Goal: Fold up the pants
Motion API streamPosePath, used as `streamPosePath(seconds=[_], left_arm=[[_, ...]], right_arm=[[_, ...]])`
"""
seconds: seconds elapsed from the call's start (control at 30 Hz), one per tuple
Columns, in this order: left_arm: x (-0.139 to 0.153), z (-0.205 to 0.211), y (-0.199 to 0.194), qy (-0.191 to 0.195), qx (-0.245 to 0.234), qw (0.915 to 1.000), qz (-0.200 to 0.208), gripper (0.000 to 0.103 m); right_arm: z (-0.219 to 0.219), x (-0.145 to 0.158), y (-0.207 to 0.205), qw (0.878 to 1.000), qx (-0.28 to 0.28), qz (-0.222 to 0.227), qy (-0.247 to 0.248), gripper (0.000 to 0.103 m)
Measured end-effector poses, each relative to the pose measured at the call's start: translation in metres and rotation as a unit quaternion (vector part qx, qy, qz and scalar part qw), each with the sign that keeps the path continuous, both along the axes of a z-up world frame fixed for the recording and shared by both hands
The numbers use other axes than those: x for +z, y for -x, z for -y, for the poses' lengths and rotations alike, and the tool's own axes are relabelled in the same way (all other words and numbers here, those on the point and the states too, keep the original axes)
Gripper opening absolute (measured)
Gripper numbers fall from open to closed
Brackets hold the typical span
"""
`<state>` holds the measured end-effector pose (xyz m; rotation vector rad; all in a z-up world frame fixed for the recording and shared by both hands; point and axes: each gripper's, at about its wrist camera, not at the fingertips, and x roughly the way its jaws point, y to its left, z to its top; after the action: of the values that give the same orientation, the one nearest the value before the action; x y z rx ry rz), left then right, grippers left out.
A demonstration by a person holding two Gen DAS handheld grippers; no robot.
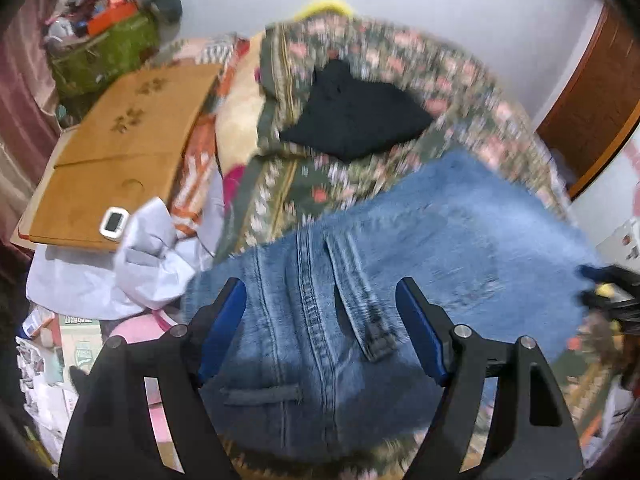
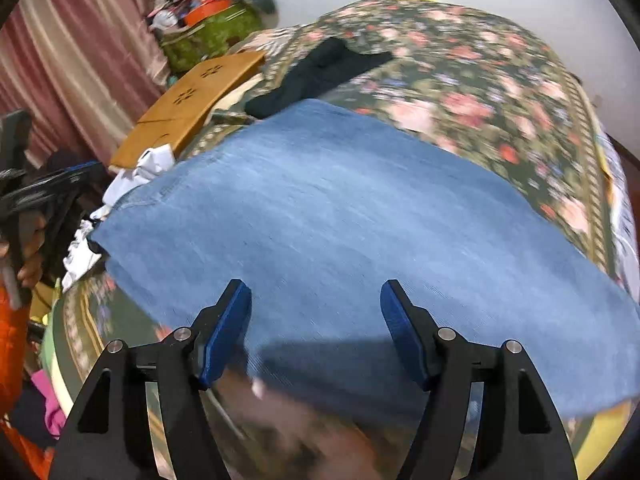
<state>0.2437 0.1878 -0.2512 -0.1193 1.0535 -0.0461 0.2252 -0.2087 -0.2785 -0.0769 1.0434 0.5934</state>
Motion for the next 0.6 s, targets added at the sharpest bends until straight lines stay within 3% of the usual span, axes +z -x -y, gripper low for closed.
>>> streamPosePath(seconds=[0.1,0.17,0.3,0.47,0.6], left_arm=[[-0.04,0.015,-0.009,0.009,-0.02,0.9977,-0.064,0.077],[-0.049,0.015,-0.006,0.017,-0.02,0.9968,-0.075,0.077],[-0.041,0.016,-0.001,0.002,-0.017,0.9972,-0.073,0.077],[-0.025,0.026,0.009,-0.039,-0.011,0.9973,-0.061,0.077],[-0.002,0.037,0.007,-0.053,0.004,0.9977,-0.043,0.077]], right_arm=[[0.036,0.011,-0.002,0.999,-0.031,-0.015,-0.012,0.065],[0.056,0.021,-0.008,0.998,-0.055,0.012,-0.003,0.066],[0.105,0.013,-0.038,0.991,-0.132,0.019,0.015,0.068],[0.158,-0.043,-0.071,0.979,-0.189,-0.019,0.07,0.068],[0.201,-0.067,-0.059,0.976,-0.211,-0.047,0.022,0.068]])
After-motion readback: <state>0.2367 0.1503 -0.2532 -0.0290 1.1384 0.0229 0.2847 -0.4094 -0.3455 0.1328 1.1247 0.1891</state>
